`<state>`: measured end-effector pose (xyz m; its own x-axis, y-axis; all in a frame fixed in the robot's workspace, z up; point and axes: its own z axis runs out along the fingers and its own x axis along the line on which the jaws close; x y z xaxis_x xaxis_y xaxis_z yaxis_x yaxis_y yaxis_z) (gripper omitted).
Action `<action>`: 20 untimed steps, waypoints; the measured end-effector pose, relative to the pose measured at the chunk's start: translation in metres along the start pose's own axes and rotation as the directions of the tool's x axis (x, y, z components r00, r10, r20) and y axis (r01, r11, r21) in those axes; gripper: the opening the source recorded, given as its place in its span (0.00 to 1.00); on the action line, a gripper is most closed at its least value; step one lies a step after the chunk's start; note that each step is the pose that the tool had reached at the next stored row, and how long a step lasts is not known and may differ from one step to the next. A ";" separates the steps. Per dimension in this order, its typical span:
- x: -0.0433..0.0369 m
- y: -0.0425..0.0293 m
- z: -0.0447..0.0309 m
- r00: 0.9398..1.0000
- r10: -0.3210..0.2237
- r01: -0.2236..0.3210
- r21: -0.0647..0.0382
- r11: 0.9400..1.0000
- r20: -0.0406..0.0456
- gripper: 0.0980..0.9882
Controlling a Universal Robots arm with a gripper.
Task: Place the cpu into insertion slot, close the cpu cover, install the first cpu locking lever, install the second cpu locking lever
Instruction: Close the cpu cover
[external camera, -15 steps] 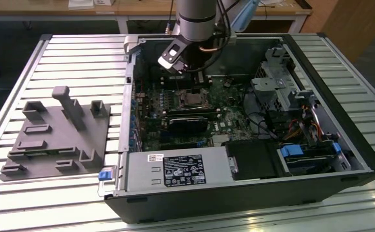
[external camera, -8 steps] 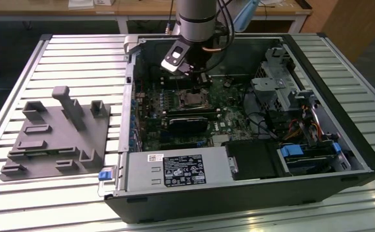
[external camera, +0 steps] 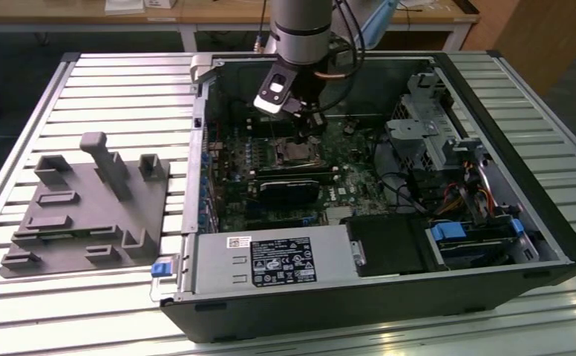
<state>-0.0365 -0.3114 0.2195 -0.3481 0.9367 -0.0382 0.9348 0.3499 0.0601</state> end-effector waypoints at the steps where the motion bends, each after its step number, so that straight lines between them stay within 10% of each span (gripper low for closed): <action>1: 0.0000 0.0000 0.0000 1.000 -0.018 0.018 -0.001 1.000 -0.001 0.01; 10: 0.0000 0.0000 0.0004 0.983 -0.181 0.181 -0.005 0.983 -0.005 0.01; 20: 0.0000 0.0000 0.0007 0.934 -0.356 0.356 -0.011 0.934 -0.008 0.01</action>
<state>-0.0365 -0.3114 0.2188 -0.6588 0.7508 -0.0487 0.7489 0.6606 0.0536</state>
